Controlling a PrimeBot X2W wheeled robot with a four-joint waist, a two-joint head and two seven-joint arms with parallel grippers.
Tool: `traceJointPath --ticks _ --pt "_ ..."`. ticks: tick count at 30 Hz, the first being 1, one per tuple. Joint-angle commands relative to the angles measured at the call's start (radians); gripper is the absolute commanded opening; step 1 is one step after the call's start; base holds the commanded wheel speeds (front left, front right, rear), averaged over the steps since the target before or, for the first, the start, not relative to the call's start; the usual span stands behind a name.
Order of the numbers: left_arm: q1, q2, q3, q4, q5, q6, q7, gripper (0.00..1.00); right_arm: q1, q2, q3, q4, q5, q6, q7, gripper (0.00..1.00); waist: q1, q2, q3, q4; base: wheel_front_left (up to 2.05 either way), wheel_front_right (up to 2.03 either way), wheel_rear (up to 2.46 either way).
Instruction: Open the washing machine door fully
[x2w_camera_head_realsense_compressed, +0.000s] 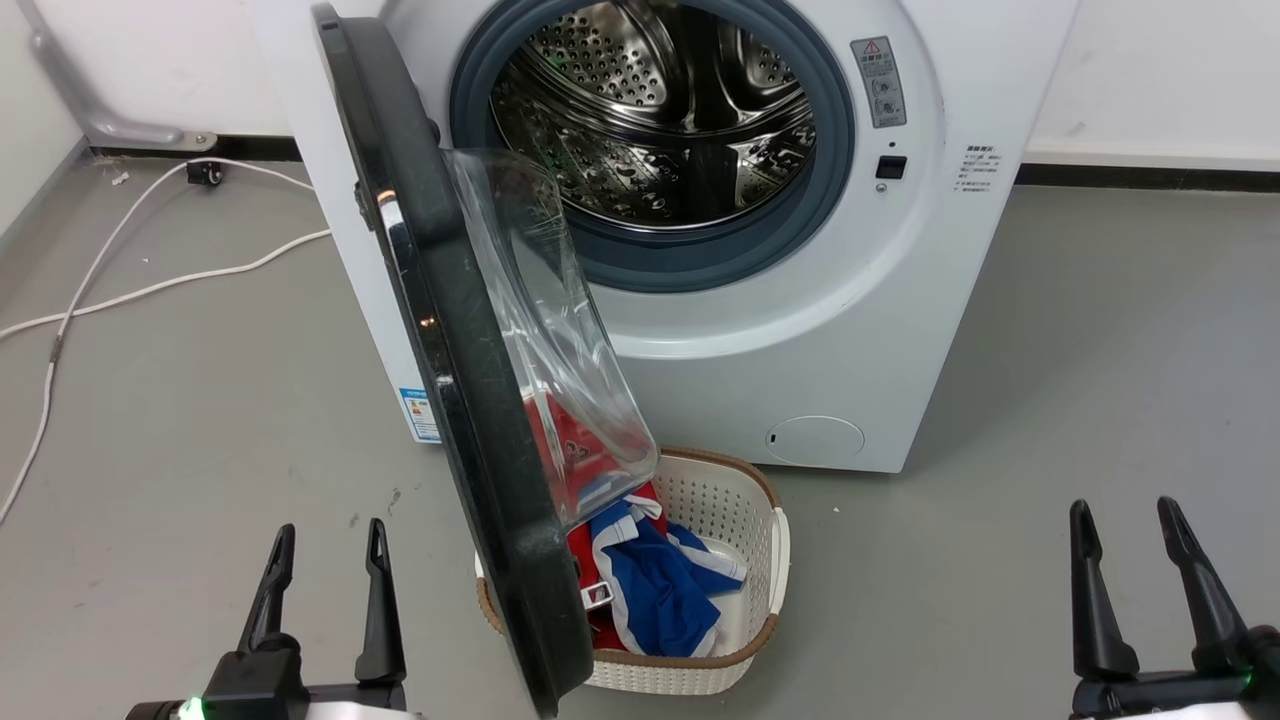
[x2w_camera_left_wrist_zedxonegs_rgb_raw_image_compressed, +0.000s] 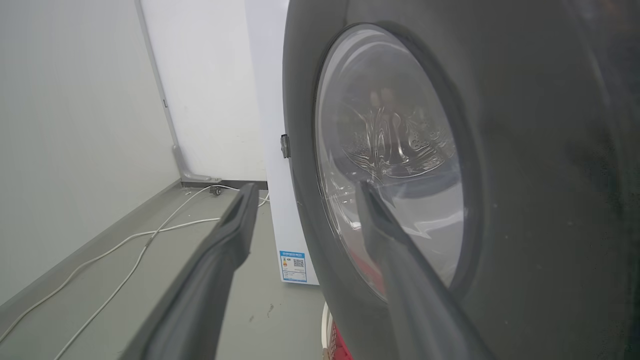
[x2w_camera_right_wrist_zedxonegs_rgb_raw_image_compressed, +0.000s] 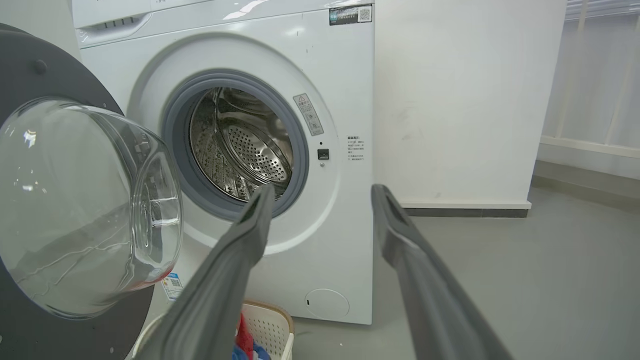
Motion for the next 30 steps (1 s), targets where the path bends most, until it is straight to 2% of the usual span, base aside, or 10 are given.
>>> traceJointPath --ticks 1,19,20,21,24,30 --pt "0.011 0.000 0.000 -0.003 0.001 0.004 -0.003 1.00 0.016 0.006 -0.007 0.004 -0.011 0.000 -0.002 1.00 0.0000 -0.0001 0.001 0.001 0.00 0.00 0.00" --pt "0.016 0.000 -0.001 0.021 -0.009 -0.006 -0.003 1.00 0.061 0.015 -0.010 0.029 -0.026 0.000 -0.002 1.00 0.0000 -0.0001 0.004 -0.003 0.00 0.00 0.00" --pt "0.017 0.000 -0.002 0.029 -0.012 -0.010 -0.003 0.48 0.059 0.015 -0.010 0.029 -0.025 0.000 -0.002 1.00 0.0000 -0.0001 0.003 -0.002 0.00 0.00 0.00" --pt "0.016 0.000 -0.001 0.034 -0.013 -0.010 -0.003 0.01 0.057 0.015 -0.012 0.030 -0.024 0.000 -0.002 1.00 0.0000 -0.0001 0.003 -0.002 0.00 0.00 0.00" --pt "0.011 0.000 0.001 0.047 -0.015 -0.017 -0.003 0.00 0.052 0.015 -0.015 0.031 -0.021 0.000 -0.002 1.00 0.0000 -0.0001 0.001 0.000 0.00 0.00 0.00" --pt "-0.025 0.006 0.031 0.004 0.012 0.001 -0.003 0.00 0.051 0.015 -0.018 0.035 -0.012 0.000 -0.002 1.00 0.0000 -0.0001 -0.006 0.007 0.00 0.00 0.00"
